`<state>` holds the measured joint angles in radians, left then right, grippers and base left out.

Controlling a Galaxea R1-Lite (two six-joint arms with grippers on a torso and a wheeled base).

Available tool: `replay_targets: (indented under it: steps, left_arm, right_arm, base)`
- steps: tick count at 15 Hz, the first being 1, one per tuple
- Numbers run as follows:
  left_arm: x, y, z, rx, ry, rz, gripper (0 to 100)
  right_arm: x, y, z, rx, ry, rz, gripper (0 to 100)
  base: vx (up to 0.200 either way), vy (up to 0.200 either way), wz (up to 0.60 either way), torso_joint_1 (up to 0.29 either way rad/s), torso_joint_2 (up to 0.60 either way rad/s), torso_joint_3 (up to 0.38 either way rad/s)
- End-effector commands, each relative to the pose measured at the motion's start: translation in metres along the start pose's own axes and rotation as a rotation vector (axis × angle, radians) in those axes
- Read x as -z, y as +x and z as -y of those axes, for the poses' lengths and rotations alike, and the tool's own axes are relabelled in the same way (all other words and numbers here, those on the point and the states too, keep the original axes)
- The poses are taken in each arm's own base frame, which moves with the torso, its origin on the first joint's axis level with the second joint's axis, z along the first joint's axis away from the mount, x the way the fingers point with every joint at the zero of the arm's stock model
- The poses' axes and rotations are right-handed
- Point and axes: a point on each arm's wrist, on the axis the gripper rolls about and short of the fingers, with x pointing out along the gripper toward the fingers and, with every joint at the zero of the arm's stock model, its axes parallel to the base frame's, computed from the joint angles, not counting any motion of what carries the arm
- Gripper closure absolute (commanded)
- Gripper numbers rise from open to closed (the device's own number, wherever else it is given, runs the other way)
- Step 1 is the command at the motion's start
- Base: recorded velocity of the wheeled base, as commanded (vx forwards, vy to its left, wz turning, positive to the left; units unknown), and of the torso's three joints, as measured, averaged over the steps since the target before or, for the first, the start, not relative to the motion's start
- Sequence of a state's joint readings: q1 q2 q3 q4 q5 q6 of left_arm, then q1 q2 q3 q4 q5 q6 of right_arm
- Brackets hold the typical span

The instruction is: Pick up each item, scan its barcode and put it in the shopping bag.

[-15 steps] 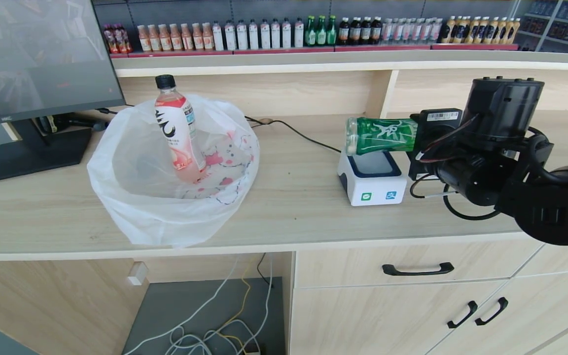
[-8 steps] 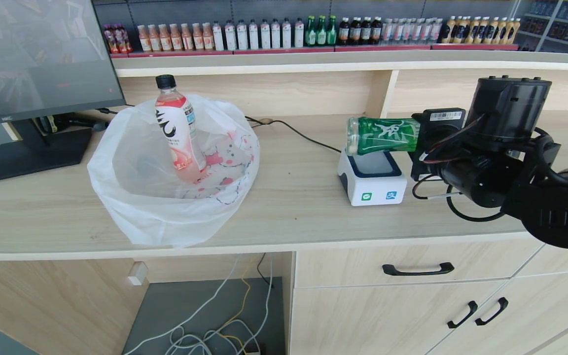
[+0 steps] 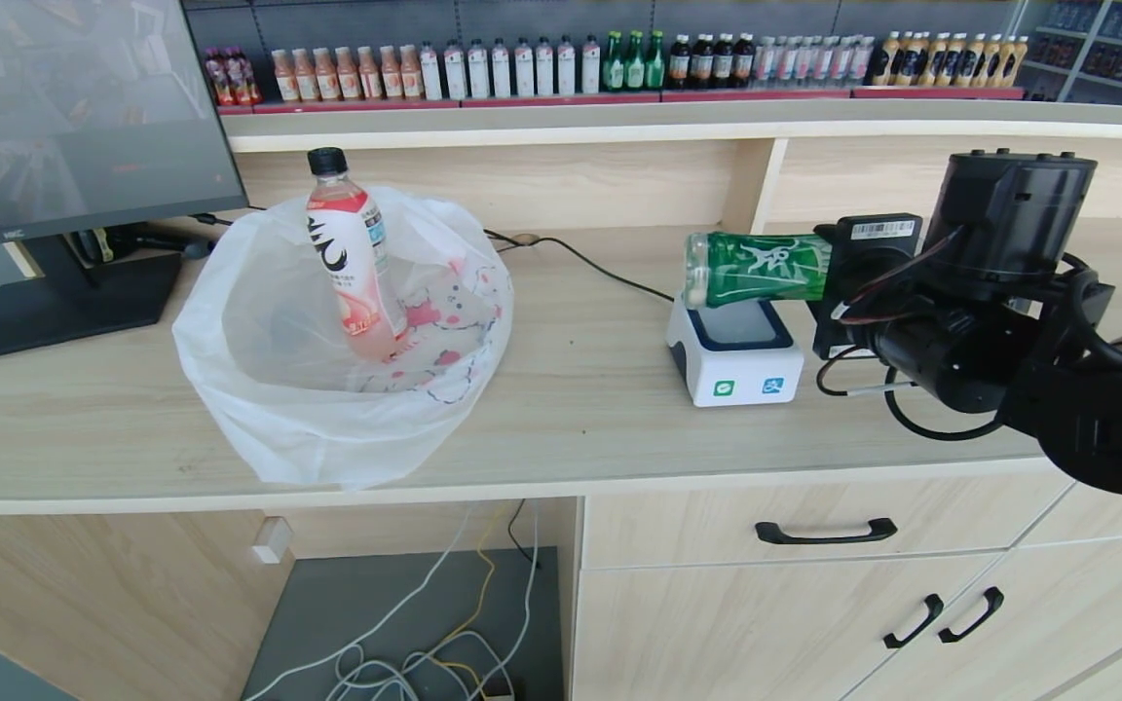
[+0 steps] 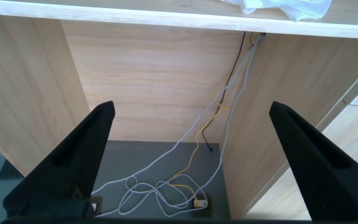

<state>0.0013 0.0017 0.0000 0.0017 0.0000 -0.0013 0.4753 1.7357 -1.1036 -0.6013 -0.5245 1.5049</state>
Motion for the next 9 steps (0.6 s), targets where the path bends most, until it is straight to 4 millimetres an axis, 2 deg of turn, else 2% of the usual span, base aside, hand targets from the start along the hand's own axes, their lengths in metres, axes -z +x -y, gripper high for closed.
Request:
replay_targets:
  steps: [1,9]
  left_arm:
    - [0.0,0.0,0.0,0.0,0.0,0.0,0]
    - [0.0,0.0,0.0,0.0,0.0,0.0,0]
  right_arm:
    - [0.0006,-0.0011,-0.0006,-0.002,0.001,-0.003,100]
    - [-0.0008,-0.0032,-0.0029,-0.007,-0.01,-0.003,100]
  base:
    - [0.0,0.0,0.0,0.0,0.0,0.0]
    - [0.0,0.0,0.0,0.0,0.0,0.0]
